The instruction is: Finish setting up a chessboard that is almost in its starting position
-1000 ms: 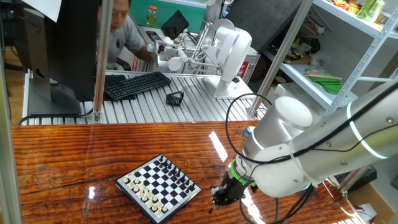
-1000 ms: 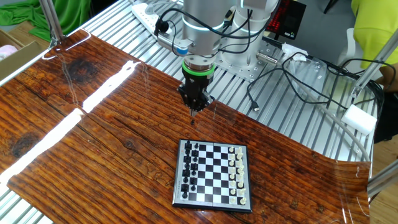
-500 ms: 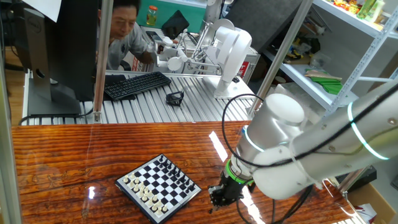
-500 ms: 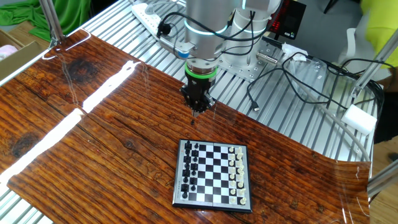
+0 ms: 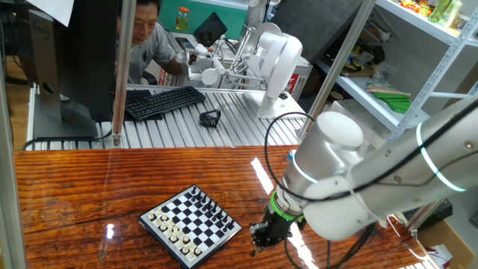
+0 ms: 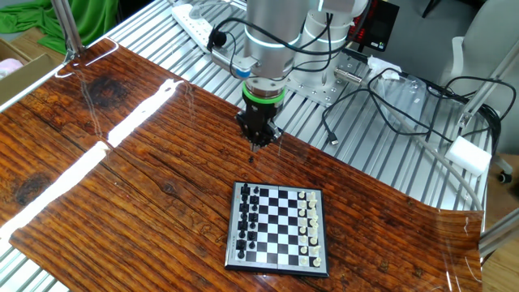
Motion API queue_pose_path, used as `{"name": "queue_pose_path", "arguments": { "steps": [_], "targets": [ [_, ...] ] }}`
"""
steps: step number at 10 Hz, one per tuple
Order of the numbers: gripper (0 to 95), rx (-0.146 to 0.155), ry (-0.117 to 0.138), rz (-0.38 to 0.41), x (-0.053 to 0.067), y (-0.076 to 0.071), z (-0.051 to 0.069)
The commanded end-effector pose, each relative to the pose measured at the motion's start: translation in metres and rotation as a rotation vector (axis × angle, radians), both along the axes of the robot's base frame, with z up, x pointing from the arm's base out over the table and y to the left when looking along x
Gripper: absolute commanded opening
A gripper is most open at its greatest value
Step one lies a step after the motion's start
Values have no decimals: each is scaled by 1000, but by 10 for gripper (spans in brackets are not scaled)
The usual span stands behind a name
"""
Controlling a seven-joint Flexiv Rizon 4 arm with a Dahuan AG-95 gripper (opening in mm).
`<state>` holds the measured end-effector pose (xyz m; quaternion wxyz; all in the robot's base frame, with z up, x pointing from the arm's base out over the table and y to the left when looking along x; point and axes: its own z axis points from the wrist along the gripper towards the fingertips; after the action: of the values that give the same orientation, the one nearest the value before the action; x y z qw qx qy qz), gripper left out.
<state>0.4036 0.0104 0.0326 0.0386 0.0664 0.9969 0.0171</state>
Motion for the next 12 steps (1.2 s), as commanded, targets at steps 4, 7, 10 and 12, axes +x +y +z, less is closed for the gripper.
{"name": "queue_pose_path", "arguments": {
  "steps": [4,7,10,12],
  "targets": [
    [0,11,9,3,-1,1,2],
    [0,15,31,-14,-1,1,2],
    [0,12,56,-64,-1,1,2],
    [0,-1,83,-77,-1,1,2]
  ]
}}
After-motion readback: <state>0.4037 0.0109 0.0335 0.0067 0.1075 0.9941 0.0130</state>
